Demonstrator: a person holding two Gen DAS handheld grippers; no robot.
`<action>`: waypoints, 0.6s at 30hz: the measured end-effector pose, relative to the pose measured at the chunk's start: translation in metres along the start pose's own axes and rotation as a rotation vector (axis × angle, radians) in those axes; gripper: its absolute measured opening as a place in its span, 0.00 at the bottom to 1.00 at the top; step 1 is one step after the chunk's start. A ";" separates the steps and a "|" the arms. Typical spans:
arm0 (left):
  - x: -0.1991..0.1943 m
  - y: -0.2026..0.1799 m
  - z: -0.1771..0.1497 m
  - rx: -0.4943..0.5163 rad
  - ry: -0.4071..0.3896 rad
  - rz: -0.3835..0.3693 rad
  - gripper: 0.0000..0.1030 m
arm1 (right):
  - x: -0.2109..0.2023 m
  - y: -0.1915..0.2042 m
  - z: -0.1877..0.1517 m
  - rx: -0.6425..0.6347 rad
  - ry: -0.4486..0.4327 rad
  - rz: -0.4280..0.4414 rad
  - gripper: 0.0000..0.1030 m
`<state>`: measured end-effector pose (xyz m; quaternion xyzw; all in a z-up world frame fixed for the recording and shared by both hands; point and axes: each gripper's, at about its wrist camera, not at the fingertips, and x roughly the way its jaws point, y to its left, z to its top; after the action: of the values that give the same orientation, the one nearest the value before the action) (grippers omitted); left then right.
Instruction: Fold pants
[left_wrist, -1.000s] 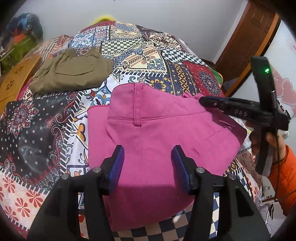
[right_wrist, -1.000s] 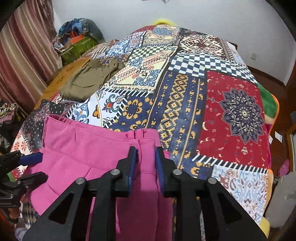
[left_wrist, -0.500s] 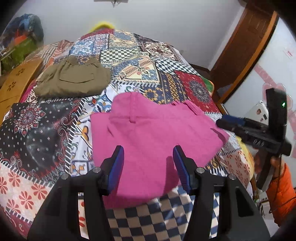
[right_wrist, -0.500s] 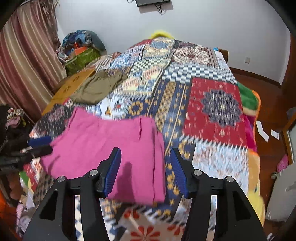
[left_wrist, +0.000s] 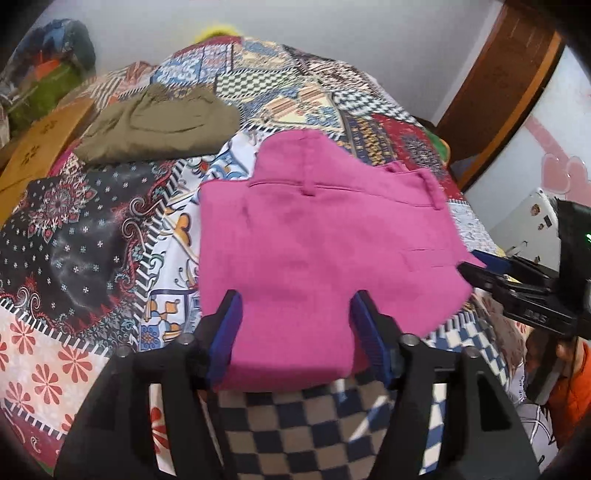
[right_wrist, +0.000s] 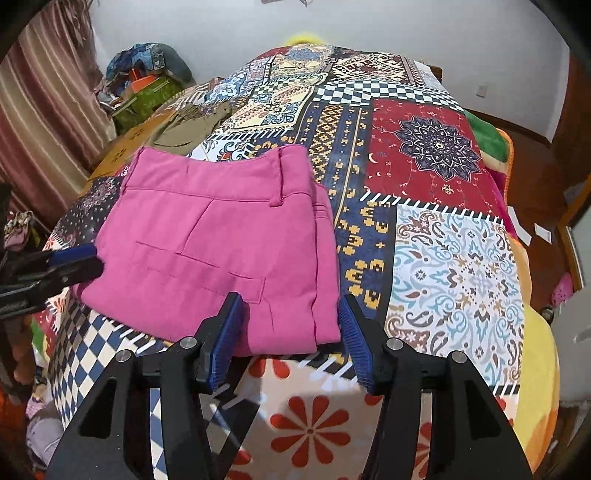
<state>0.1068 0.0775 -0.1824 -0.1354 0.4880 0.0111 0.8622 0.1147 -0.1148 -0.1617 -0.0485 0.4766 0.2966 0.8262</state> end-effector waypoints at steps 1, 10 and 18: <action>0.001 0.003 0.001 -0.014 0.006 -0.010 0.66 | -0.001 -0.001 0.001 0.007 0.000 0.005 0.49; -0.021 0.018 0.012 -0.035 -0.039 0.032 0.81 | -0.025 -0.007 0.021 0.003 -0.054 0.016 0.57; -0.005 0.035 0.028 -0.089 0.008 -0.003 0.83 | -0.016 -0.004 0.044 -0.044 -0.068 0.031 0.70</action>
<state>0.1221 0.1181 -0.1723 -0.1746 0.4901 0.0311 0.8534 0.1439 -0.1096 -0.1257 -0.0490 0.4424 0.3213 0.8359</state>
